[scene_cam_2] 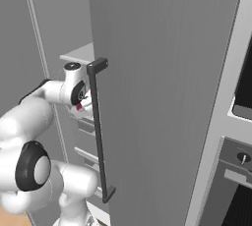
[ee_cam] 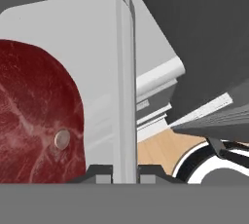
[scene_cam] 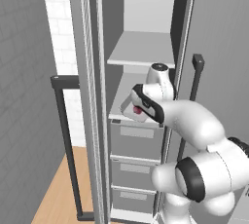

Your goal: Take the meat container that has the steak and place it on the second highest rack of the freezer. Then take the vegetable container that has the sweet potato and cucumber and place it on the highest rack of the freezer.

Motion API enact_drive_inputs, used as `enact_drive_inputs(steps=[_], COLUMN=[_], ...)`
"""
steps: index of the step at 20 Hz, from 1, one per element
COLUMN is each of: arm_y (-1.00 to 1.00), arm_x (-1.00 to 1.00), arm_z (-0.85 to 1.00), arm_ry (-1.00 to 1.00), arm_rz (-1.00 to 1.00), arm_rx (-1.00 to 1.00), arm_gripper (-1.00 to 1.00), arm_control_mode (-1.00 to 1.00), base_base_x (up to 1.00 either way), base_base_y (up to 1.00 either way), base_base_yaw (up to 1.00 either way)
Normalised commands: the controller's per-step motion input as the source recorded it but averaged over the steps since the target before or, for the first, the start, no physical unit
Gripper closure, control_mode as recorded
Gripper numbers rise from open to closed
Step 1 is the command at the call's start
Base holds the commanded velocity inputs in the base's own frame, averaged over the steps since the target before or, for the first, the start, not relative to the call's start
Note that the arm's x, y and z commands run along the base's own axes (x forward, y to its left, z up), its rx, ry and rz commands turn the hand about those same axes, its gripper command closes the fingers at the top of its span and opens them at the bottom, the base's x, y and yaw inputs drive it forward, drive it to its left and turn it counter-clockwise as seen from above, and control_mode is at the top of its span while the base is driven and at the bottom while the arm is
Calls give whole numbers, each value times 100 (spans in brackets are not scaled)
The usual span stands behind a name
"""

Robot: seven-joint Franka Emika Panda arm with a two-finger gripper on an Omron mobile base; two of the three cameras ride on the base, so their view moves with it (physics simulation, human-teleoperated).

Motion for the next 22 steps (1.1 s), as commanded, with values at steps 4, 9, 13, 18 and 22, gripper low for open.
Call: enact_drive_inputs(steps=[4,9,13,18,22], arm_y=[-31,-13,-13,-12,-1], arm_x=[28,35,41,45,55], arm_z=[-38,-40,-18,-3,0], arm_ry=[0,-5,-9,-6,0], arm_rz=[0,-4,-6,-9,-10], arm_rx=[0,0,0,0,0], arm_gripper=[100,100,100,100,100], arm_control_mode=[-100,-100,-100,-100,-100], base_base_x=[0,0,0,0,0], base_base_y=[0,0,0,0,0], base_base_yaw=[0,0,0,0,0])
